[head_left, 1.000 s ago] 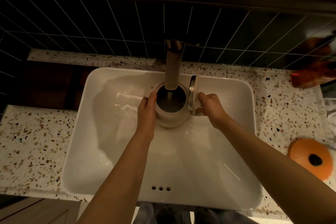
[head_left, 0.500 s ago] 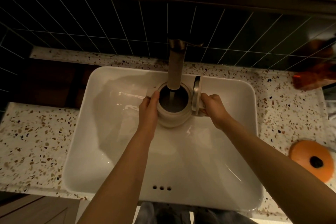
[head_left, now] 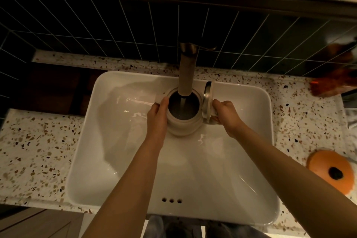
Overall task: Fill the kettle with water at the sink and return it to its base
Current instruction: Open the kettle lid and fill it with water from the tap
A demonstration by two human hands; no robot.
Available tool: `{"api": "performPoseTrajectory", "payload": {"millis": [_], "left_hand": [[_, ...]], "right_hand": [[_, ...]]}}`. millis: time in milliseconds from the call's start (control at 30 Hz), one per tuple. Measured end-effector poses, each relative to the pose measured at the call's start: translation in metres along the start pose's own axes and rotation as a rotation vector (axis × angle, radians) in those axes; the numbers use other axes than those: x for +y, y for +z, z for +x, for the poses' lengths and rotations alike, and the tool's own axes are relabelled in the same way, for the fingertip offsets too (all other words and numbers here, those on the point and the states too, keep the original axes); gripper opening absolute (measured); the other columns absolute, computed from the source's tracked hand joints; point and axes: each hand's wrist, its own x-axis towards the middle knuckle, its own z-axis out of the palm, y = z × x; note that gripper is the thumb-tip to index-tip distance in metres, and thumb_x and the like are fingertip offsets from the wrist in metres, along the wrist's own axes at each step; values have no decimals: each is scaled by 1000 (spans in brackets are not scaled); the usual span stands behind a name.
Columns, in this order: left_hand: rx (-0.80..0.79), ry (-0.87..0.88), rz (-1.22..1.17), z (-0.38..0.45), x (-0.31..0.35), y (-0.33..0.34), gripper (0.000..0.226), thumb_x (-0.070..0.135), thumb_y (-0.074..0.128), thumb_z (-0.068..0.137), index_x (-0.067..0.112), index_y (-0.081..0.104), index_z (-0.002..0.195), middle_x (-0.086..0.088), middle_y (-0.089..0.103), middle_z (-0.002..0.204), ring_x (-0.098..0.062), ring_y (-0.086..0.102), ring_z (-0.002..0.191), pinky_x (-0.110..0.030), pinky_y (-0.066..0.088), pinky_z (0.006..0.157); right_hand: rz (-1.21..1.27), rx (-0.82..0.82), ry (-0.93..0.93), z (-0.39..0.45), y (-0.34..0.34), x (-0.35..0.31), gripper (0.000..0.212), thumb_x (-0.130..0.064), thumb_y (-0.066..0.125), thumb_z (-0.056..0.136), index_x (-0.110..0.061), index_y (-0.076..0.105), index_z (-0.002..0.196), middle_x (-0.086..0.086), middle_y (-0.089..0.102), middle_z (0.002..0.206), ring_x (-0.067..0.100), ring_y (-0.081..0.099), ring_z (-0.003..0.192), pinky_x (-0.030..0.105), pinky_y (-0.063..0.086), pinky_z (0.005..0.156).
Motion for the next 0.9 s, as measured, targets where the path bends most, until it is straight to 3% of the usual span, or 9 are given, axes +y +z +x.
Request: {"api": "performPoseTrajectory", "payload": {"millis": [267, 567, 900], "left_hand": [[-2, -7, -4, 0, -1, 0, 19, 34, 56, 96, 23, 63, 110, 15, 66, 100, 4, 59, 93, -16, 44, 76], [6, -8, -3, 1, 0, -1, 33, 34, 54, 98, 17, 61, 125, 16, 65, 100, 7, 57, 92, -12, 43, 73], [-2, -22, 7, 0, 1, -2, 33, 36, 54, 97, 18, 62, 123, 15, 66, 101, 6, 58, 92, -13, 43, 73]], "right_hand": [[19, -3, -6, 0, 1, 2, 38, -24, 49, 84, -14, 46, 48, 15, 47, 59, 30, 49, 67, 41, 44, 73], [-6, -17, -4, 0, 3, 1, 30, -37, 49, 69, -7, 53, 69, 18, 46, 69, 29, 45, 66, 38, 40, 68], [-12, -3, -8, 1, 3, 2, 30, -30, 50, 78, -11, 44, 56, 16, 41, 65, 28, 43, 65, 39, 39, 68]]}}
